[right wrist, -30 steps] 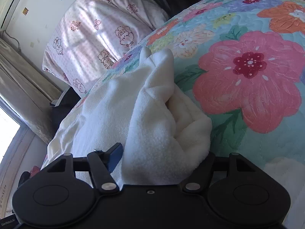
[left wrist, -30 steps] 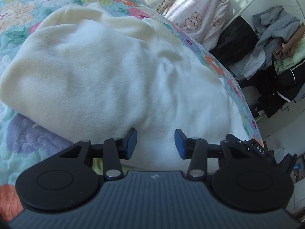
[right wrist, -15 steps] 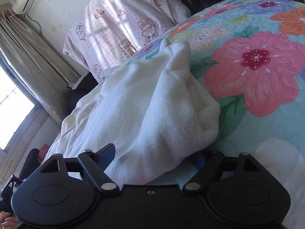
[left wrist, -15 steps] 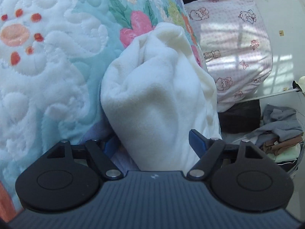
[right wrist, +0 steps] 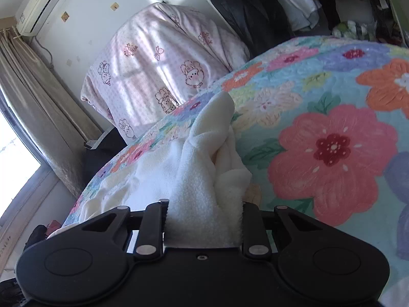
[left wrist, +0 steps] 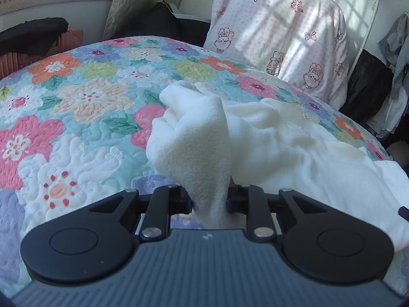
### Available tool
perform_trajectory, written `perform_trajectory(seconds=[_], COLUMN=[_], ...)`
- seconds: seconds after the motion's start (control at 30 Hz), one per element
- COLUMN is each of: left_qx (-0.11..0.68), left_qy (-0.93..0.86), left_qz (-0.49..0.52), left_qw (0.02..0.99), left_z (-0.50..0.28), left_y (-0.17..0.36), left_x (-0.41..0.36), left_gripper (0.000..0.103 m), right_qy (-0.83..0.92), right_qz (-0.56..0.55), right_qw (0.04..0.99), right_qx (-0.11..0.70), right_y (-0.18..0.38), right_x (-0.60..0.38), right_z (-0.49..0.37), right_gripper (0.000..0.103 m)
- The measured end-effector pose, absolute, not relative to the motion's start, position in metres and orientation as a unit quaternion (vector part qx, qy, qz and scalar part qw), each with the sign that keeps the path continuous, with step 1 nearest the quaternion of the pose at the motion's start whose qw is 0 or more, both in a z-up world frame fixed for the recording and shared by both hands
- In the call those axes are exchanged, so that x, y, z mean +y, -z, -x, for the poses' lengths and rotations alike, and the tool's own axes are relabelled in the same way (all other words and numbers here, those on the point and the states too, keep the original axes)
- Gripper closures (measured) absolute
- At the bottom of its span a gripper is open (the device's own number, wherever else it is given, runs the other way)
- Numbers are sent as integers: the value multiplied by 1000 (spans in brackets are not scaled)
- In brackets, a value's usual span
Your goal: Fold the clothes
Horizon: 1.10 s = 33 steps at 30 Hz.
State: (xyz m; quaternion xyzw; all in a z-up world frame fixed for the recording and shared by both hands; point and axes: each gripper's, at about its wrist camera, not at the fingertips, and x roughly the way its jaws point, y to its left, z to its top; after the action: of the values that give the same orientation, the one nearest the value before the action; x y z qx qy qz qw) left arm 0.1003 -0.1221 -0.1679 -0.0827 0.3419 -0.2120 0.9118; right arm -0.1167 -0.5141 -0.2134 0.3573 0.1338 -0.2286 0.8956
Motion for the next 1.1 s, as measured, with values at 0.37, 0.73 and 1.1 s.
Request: perform_trajectory(seconds=[0.37, 0.73, 1.1], left_qx=[395, 462, 439], left_qy=[144, 137, 163], left_qz=[194, 234, 257], left_qw=[886, 845, 846], left_z=[-67, -91, -93], left_y=[195, 229, 220], left_x=[-67, -47, -40], left_gripper=[59, 57, 59], right_qy=[261, 225, 10], right_qz=[-369, -333, -160], right_qw=[876, 907, 963], right_qx=[170, 128, 217], right_y=[232, 170, 90], right_x=[-502, -483, -325], right_z=[159, 134, -21], right_gripper=[76, 75, 74])
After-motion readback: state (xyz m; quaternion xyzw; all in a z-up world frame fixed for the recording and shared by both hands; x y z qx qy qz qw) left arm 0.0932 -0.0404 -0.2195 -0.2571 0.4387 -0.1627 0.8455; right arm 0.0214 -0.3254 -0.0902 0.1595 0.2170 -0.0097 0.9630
